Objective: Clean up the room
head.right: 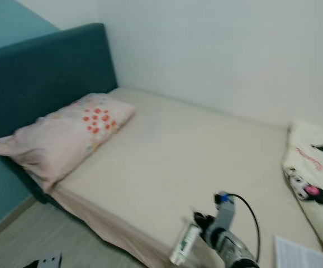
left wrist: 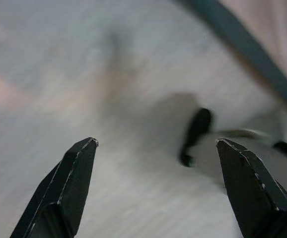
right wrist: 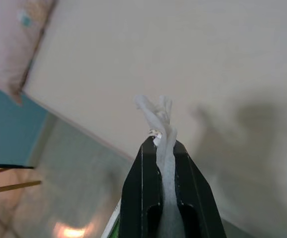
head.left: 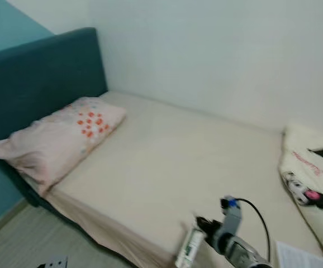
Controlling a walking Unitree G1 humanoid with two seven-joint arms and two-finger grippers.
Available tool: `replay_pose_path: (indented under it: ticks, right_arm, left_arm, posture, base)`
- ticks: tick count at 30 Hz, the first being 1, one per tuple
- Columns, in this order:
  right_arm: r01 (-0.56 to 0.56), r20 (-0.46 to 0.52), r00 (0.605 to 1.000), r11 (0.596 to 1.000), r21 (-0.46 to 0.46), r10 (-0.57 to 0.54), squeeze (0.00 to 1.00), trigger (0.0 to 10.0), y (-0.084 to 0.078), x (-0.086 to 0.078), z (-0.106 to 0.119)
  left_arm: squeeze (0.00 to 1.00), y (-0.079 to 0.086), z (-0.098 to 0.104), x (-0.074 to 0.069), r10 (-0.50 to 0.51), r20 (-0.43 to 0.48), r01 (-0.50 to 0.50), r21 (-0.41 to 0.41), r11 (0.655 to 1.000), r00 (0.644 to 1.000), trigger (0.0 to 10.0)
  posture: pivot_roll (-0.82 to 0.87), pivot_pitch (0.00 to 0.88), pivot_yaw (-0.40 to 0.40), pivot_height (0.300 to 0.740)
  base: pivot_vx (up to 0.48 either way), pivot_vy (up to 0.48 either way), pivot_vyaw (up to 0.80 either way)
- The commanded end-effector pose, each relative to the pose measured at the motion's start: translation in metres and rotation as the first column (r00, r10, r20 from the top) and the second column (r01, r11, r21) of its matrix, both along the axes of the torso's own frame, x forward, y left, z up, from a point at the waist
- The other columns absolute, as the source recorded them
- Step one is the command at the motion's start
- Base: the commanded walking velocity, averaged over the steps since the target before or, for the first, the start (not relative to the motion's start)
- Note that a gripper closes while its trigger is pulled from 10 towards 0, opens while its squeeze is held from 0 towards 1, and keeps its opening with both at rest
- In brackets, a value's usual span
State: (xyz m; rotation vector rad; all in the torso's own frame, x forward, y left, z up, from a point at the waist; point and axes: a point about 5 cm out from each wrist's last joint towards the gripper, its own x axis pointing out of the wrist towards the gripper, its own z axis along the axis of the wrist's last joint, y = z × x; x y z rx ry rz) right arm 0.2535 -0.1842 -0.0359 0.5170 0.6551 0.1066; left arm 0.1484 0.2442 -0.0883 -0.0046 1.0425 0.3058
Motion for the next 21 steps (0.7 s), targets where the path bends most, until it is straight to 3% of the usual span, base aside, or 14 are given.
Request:
replay_pose_path:
  ticks: [1,9,21]
  right_arm:
    - [0.033,-0.083,0.996,0.999,-0.032,-0.036,0.00,10.0,-0.008,-0.017,-0.013]
    - [0.053,-0.202,0.977,0.994,-0.091,-0.071,0.00,10.0,-0.023,-0.054,-0.034]
    - [0.065,-0.229,0.970,0.993,-0.099,-0.086,0.00,10.0,-0.019,-0.062,-0.039]
  left_arm:
    - [0.00,-0.004,0.000,0.003,-0.038,-0.002,0.038,0.002,0.999,0.999,10.0]
    - [0.00,-0.006,-0.001,0.001,-0.064,-0.010,0.064,0.000,0.998,0.998,10.0]
    - [0.00,-0.002,-0.004,-0.011,-0.083,-0.040,0.084,0.008,0.996,0.996,10.0]
  posture:
    - [-0.04,0.000,-0.021,0.708]
    - [-0.03,0.000,-0.022,0.708]
    - [-0.03,0.000,-0.015,0.708]
  base:
    - [0.000,0.000,0.79]
    - [0.000,0.000,0.79]
    - [0.000,0.000,0.79]
